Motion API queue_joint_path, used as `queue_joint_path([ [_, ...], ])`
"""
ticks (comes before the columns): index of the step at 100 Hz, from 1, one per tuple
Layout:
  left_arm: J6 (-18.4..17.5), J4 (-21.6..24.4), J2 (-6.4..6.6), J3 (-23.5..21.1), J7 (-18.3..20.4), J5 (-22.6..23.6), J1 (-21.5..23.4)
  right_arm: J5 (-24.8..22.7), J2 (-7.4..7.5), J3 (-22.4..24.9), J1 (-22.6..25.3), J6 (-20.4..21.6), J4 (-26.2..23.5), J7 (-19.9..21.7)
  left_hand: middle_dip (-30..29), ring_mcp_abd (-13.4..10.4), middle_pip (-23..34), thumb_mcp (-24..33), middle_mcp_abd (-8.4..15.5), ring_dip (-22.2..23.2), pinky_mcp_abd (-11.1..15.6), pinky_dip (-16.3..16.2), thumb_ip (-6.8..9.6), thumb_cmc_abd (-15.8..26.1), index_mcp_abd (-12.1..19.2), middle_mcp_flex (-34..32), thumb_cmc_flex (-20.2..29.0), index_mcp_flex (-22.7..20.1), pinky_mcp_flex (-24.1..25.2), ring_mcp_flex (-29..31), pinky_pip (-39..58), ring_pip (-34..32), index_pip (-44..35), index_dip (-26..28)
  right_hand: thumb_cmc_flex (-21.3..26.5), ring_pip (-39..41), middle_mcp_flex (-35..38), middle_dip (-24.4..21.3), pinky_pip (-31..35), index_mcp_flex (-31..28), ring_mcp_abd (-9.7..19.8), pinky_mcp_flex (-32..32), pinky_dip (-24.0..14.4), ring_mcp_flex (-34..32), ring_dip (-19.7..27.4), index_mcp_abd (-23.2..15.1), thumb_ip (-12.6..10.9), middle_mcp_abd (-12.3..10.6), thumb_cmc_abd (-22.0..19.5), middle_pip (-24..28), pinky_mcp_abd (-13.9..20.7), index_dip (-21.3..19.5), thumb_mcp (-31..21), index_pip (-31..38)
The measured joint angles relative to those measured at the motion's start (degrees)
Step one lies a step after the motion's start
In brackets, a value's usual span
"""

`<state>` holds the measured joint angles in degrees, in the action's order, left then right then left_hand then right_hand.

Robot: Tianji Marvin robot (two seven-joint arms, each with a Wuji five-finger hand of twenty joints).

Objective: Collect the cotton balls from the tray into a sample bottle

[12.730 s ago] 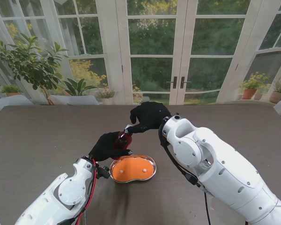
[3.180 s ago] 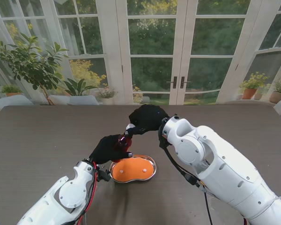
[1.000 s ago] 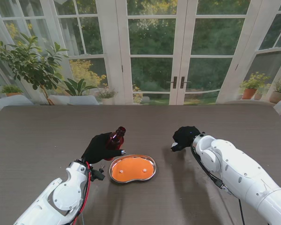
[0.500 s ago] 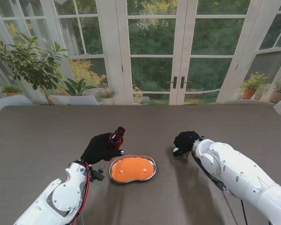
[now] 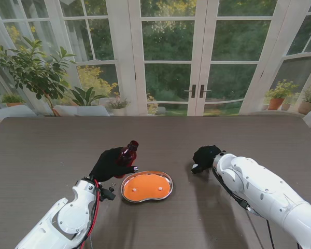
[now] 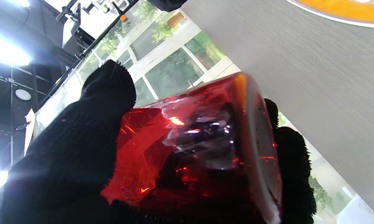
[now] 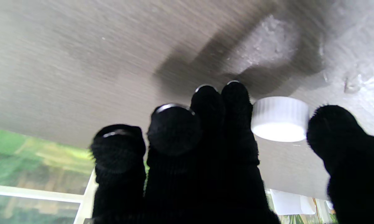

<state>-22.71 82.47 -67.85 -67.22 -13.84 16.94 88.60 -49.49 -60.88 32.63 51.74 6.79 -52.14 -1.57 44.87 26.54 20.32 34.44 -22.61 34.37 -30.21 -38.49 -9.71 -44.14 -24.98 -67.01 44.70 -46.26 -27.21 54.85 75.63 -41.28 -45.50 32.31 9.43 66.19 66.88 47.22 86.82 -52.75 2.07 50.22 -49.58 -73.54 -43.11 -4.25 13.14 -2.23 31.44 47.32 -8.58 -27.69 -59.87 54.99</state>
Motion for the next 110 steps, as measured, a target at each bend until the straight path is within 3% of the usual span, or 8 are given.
queue_joint_path([
  [48,-0.1,-0.2,0.01,0.1,0.1,0.0,-0.1,-0.8,0.64,0.8,0.5,-0.6,-1.7,2.3,0.0,0.0,0.0,0.0,0.0,0.0,0.0,0.0,0.0,0.0,0.0,0.0,0.0,0.0,0.0,0.0,0.0,0.0,0.0,0.0,-0.6,-2.2,-2.9,0.0,0.0,3.2,0.1,-1.3,0.0,0.0,0.5,0.5,-0.5,0.0,1.1,-0.1,0.1,-1.6,0.0,0.1],
  [68,-0.1,-0.4,0.01,0.2,0.0,0.0,-0.3,-3.4,0.93,6.1,3.4,-2.7,-5.2,3.8,0.0,0.0,0.0,0.0,0.0,0.0,0.0,0.0,0.0,0.0,0.0,0.0,0.0,0.0,0.0,0.0,0.0,0.0,0.0,0.0,-0.6,-4.2,-4.2,-1.7,0.0,10.0,0.1,-1.6,0.0,0.0,0.6,2.2,-0.6,-0.1,1.1,-1.1,0.2,1.6,0.0,-10.5],
  [82,-0.2,-0.5,0.01,0.3,0.0,-0.1,-0.3,-5.4,1.09,8.9,5.0,-3.8,-7.8,3.7,0.0,0.0,0.0,0.0,0.0,0.0,0.0,0.0,0.0,0.0,0.0,0.0,0.0,0.0,0.0,0.0,0.0,0.0,0.0,0.0,-0.7,-7.7,-6.5,-4.3,-0.1,13.5,0.1,-2.2,0.0,0.0,1.8,2.5,-0.9,-0.1,1.0,-3.7,0.2,3.0,0.0,-12.9],
  [99,-0.1,-0.5,0.01,0.2,0.0,0.0,-0.3,-6.1,0.98,12.7,7.9,-4.2,-11.4,-0.8,0.0,0.0,0.0,0.0,0.0,0.0,0.0,0.0,0.0,0.0,0.0,0.0,0.0,0.0,0.0,0.0,0.0,0.0,0.0,0.0,-0.6,-9.8,-7.1,-5.8,-0.2,14.1,0.1,-2.7,0.0,0.0,1.9,2.2,-1.1,0.0,1.4,-4.2,0.2,3.4,-0.8,-13.1],
  [110,-0.1,-0.5,0.01,0.2,-0.1,0.1,-0.3,-5.9,0.45,13.6,9.3,-3.9,-12.9,-5.0,0.0,0.0,0.0,0.0,0.0,0.0,0.0,0.0,0.0,0.0,0.0,0.0,0.0,0.0,0.0,0.0,0.0,0.0,0.0,0.0,0.3,-9.9,-7.1,-5.9,-0.2,12.4,0.1,-2.7,0.0,0.0,1.9,1.0,-1.1,0.0,6.7,-4.2,0.2,3.4,-5.7,-11.6],
])
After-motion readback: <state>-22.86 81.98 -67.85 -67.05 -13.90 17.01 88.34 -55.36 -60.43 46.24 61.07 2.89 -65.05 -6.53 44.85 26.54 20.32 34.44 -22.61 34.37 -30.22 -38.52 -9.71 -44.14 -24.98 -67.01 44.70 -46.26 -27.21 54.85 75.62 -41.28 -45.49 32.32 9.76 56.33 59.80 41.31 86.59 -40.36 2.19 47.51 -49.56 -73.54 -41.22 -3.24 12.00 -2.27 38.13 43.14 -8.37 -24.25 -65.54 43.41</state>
